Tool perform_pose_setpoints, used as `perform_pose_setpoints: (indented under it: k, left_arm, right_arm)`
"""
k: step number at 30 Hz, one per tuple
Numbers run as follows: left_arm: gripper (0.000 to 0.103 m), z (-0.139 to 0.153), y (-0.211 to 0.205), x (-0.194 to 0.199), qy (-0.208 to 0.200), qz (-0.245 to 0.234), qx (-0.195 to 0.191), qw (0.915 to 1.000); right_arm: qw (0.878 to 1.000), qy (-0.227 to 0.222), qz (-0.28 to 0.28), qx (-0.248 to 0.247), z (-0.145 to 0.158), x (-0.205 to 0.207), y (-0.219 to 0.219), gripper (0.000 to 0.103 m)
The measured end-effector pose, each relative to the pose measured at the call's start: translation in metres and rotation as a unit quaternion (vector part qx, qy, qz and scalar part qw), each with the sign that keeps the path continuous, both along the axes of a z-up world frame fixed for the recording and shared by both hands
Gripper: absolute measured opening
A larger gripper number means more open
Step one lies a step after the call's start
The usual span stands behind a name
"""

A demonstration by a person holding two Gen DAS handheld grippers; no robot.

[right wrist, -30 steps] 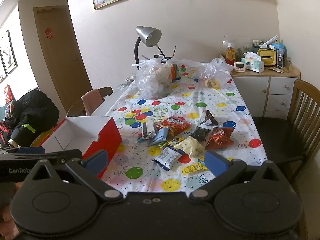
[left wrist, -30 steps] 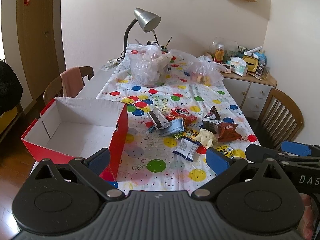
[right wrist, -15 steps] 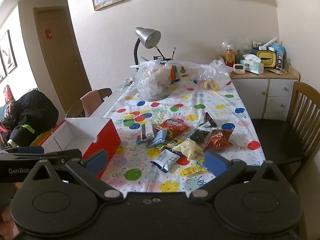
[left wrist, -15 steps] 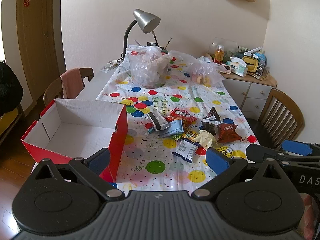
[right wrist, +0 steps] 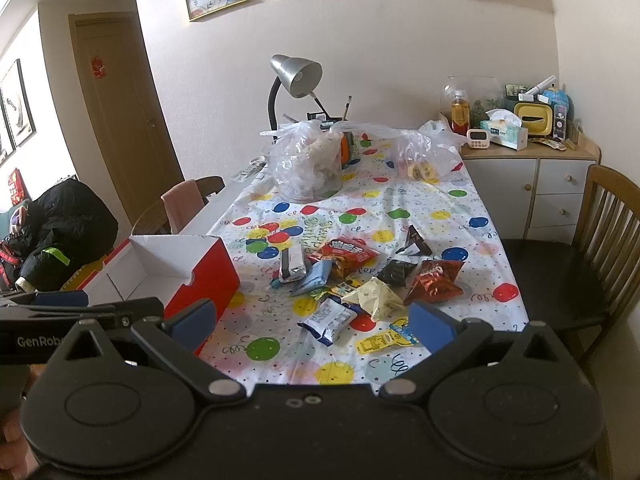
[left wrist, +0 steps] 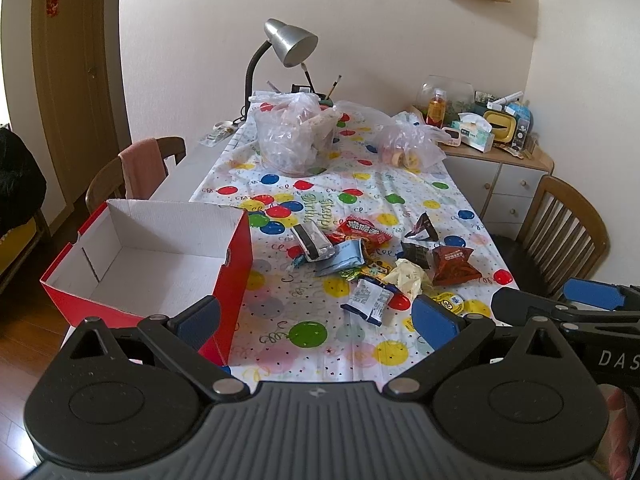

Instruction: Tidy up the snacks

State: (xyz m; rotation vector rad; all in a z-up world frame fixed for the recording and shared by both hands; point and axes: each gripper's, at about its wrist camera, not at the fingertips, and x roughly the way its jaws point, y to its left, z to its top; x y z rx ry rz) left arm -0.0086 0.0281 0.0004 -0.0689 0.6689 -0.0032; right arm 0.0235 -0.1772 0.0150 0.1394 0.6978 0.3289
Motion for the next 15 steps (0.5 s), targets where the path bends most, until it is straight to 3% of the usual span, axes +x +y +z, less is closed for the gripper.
perform_pose_setpoints:
  k: [15]
  left_arm:
    - [0.102,0.0008,0.0036,0.0006,-0.002,0.002,0.004,1.0]
  right_arm:
    - [1.0,-0.003,0.001,0.001,0.0,0.001,-0.0042,0.103]
